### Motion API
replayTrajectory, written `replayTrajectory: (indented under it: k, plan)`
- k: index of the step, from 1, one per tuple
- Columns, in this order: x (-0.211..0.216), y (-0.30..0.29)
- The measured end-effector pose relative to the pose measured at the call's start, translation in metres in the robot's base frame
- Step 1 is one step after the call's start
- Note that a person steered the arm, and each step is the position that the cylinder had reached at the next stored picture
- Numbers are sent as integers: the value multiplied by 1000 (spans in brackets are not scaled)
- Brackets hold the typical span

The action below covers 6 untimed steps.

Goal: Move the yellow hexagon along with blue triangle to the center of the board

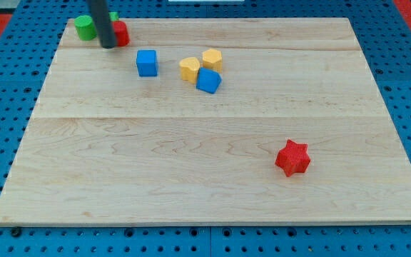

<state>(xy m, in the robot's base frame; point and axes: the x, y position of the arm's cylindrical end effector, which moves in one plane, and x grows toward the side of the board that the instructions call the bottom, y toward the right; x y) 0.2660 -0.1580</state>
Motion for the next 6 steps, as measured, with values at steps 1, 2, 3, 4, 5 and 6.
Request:
replayTrajectory:
  k: [1,2,3,4,5,6]
  plan:
    - [26,50]
    - [62,52]
    - [35,55]
    - [-13,120]
    - [-4,173]
    - [34,176]
